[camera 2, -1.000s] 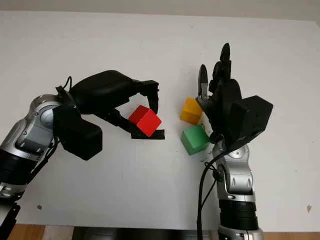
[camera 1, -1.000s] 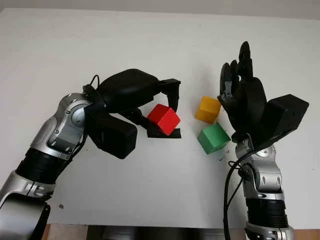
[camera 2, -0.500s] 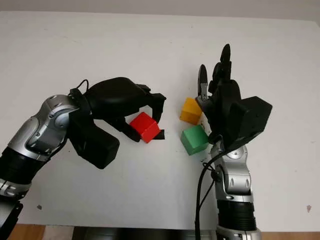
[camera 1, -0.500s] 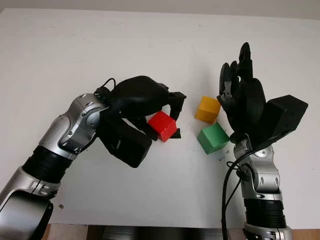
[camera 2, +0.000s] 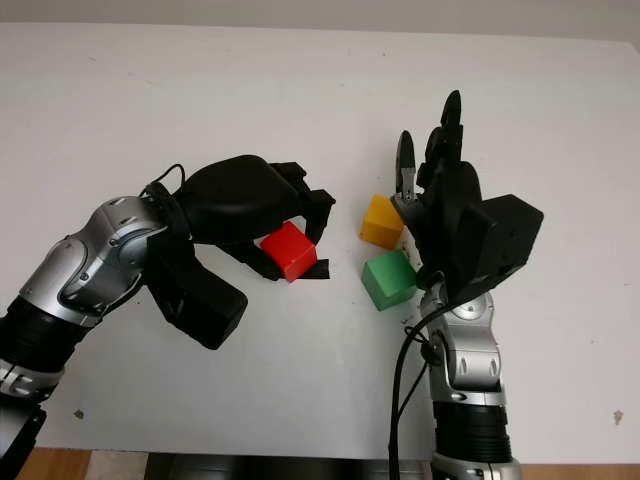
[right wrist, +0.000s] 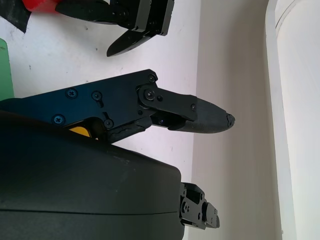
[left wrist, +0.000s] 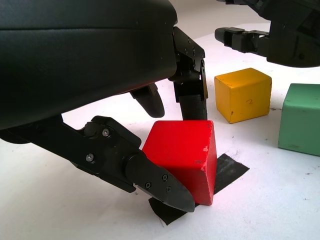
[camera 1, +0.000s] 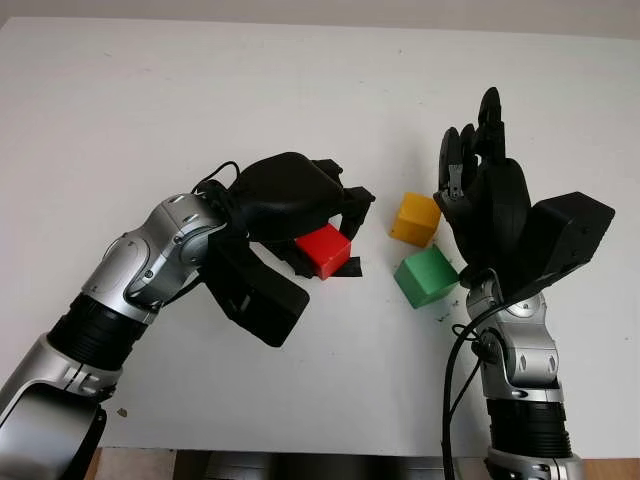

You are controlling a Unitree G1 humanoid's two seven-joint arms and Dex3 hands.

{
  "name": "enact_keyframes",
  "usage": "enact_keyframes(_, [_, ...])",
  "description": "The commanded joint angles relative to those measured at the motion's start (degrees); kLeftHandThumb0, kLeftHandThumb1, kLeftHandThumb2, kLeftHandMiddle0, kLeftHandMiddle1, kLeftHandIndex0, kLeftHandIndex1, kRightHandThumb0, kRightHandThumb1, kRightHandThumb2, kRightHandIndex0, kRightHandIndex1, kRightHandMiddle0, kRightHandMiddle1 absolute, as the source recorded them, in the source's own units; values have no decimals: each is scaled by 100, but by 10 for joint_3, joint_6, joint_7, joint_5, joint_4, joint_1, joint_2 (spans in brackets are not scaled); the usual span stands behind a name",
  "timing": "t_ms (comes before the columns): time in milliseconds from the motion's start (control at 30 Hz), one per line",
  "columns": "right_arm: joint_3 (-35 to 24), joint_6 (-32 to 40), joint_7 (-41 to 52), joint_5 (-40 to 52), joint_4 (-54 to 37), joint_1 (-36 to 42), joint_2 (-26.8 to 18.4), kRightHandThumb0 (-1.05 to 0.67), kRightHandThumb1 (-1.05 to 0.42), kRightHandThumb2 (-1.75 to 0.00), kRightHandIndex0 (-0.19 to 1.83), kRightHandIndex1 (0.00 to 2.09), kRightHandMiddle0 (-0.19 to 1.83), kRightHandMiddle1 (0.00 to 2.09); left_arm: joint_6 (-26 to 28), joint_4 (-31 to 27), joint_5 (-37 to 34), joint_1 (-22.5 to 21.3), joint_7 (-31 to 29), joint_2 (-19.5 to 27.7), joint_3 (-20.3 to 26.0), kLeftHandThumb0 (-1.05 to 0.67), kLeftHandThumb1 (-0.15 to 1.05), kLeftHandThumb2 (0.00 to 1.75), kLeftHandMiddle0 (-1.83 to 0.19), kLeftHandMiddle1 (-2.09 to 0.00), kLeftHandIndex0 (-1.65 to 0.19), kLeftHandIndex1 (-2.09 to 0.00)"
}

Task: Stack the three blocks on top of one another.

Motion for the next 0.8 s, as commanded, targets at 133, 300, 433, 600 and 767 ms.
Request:
enact_keyframes(133, [0, -12, 5, 2, -8, 8, 1, -61, -105, -59, -19, 0, -19, 0, 7, -12, 15, 10, -10, 1, -15, -50, 87, 6, -5, -87, -43, -158])
enact_keyframes(300, [0, -17, 7, 1, -6, 9, -1, -60, -105, -60, -19, 0, -19, 0, 3, -21, 6, 8, -42, 11, -17, -80, 92, 5, 6, -30, -12, -46])
enact_keyframes(433, [-2, -18, 10, 2, -5, 9, -3, -60, -105, -60, -19, 0, -19, 0, 3, -30, -32, 10, -72, 16, -7, -93, 93, 6, 14, -10, 4, -7])
enact_keyframes(600, [-4, -14, 10, 3, -5, 8, -3, -61, -105, -59, -19, 0, -19, 0, 29, -56, -97, 13, -119, 24, 14, -100, 95, 6, 19, -1, 19, 0])
enact_keyframes(767, [-4, -8, 8, 0, -10, 8, -5, -61, -105, -59, -19, 0, -19, 0, 89, -77, -181, 26, -125, 23, 72, -104, 94, 5, 19, 0, 19, 0])
